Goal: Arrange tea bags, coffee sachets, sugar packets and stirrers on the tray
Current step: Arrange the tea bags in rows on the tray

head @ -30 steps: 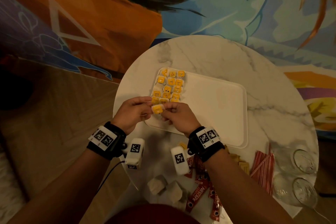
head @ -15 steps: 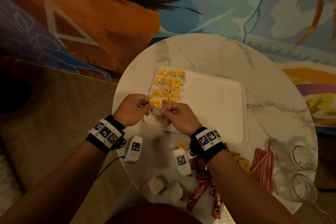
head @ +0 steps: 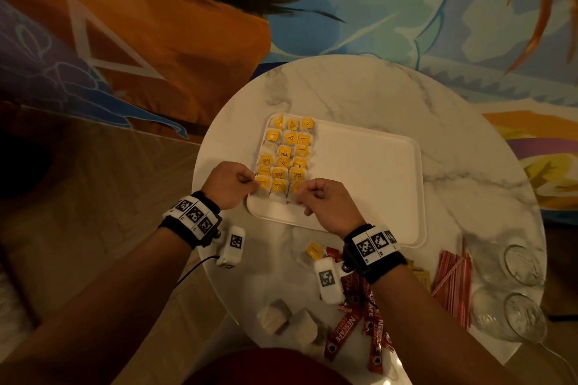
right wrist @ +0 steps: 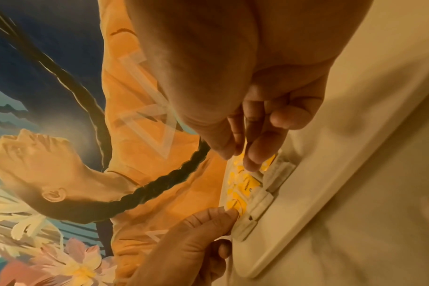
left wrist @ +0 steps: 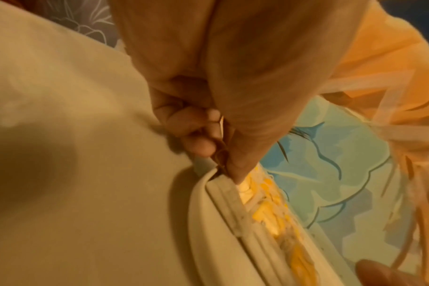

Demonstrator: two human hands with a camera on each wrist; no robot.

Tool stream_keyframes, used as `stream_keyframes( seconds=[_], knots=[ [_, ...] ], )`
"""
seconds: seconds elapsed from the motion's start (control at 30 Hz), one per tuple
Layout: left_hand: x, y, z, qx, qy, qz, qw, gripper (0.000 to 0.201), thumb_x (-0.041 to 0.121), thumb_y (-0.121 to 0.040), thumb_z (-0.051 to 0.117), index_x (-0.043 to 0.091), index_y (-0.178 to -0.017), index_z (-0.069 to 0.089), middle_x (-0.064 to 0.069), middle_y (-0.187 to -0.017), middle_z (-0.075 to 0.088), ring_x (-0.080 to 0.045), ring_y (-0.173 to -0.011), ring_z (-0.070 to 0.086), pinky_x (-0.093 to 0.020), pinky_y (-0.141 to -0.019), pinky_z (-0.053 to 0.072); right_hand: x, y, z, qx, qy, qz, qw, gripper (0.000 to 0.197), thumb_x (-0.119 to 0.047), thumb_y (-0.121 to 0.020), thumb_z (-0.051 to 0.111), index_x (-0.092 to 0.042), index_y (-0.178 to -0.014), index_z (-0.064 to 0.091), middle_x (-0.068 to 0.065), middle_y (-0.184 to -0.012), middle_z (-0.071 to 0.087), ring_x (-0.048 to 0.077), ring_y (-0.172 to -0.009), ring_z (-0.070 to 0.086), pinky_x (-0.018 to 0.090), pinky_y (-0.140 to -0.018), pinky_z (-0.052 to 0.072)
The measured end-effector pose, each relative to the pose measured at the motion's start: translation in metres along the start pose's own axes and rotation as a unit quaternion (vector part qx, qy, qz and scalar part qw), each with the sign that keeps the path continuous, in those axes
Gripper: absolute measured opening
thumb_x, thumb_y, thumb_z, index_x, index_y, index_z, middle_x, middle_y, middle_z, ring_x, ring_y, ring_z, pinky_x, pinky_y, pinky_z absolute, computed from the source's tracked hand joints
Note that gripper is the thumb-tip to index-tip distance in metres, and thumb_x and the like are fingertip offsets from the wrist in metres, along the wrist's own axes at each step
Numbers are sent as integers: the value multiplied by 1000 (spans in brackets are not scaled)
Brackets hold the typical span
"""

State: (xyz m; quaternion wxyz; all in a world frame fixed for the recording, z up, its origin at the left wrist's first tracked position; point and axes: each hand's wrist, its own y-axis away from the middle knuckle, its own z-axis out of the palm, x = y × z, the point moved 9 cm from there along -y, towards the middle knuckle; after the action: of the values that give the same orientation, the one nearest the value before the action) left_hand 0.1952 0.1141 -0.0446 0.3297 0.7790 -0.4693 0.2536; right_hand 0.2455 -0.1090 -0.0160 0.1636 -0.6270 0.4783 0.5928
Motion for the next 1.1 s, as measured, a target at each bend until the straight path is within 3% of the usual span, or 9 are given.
stream_keyframes(
  seconds=[0.13, 0.27, 0.37, 0.43, 0.5, 0.63, 0.8, 0.97, 1.1],
  knots=[
    [0, -3, -3, 29, -14, -14, 999, 19, 20, -76, 86, 19, -77, 67, 5, -74, 66, -11, -70, 61, -26, -73, 50, 1, 5, -9, 15, 33, -7, 999, 9, -10, -93, 64, -10, -97, 72, 9, -86, 74, 10, -59, 62, 18, -56, 49],
    [18, 6, -17, 45, -11, 36, 998, 19, 25, -80, 82, 16, -83, 65, 5, -76, 65, -5, -69, 59, -10, -61, 41, 2, 12, -31, 39, 108, -31, 993, 6, -22, -92, 69, -21, -96, 73, -2, -85, 73, 14, -70, 68, 36, -68, 60],
    [34, 24, -15, -33, 11, 79, 996, 18, 32, -83, 80, 23, -87, 65, 6, -78, 67, -6, -67, 62, -10, -59, 45, -4, 22, -41, 42, 201, -59, 977, 8, -31, -92, 68, -27, -97, 74, -13, -87, 71, 4, -80, 66, 27, -76, 55],
    [45, 45, -3, -107, 6, 112, 988, 18, 36, -82, 80, 27, -89, 66, 6, -78, 68, -8, -68, 65, -21, -64, 54, -10, 34, -39, 19, 264, -79, 961, 11, -33, -92, 68, -28, -99, 74, -15, -89, 72, 0, -82, 65, 21, -77, 51],
    [53, 70, 12, -177, -14, 134, 975, 20, 40, -81, 80, 30, -91, 66, 7, -78, 68, -9, -69, 66, -27, -68, 55, -12, 48, -29, -29, 313, -90, 945, 15, -38, -92, 68, -30, -102, 74, -16, -91, 72, 1, -79, 65, 23, -76, 52],
    [52, 114, 50, -297, -71, 144, 941, 26, 47, -80, 78, 33, -99, 68, 13, -82, 68, -2, -69, 63, -17, -65, 49, 0, 67, 1, -114, 419, -94, 896, 23, -44, -92, 64, -32, -110, 72, -13, -99, 72, 5, -87, 65, 30, -79, 53],
    [46, 143, 84, -337, -158, 182, 910, 34, 48, -83, 76, 30, -110, 68, 20, -83, 60, 6, -69, 54, -7, -66, 38, 17, 77, 16, -151, 498, -99, 848, 25, -52, -93, 57, -29, -99, 66, -8, -94, 66, 14, -82, 60, 31, -68, 44],
    [44, 161, 97, -326, -223, 185, 900, 42, 55, -82, 72, 27, -113, 68, 9, -102, 68, -11, -89, 61, -31, -83, 51, 23, 80, 23, -140, 526, -115, 831, 29, -52, -93, 56, -23, -90, 60, -7, -88, 59, 18, -80, 59, 31, -64, 38],
    [41, 174, 107, -312, -282, 171, 891, 48, 58, -77, 74, 29, -114, 65, 7, -104, 65, -16, -93, 61, -33, -82, 51, 26, 81, 31, -135, 547, -124, 817, 31, -53, -89, 59, -23, -97, 62, -3, -97, 63, 20, -87, 62, 31, -66, 37]
  ],
)
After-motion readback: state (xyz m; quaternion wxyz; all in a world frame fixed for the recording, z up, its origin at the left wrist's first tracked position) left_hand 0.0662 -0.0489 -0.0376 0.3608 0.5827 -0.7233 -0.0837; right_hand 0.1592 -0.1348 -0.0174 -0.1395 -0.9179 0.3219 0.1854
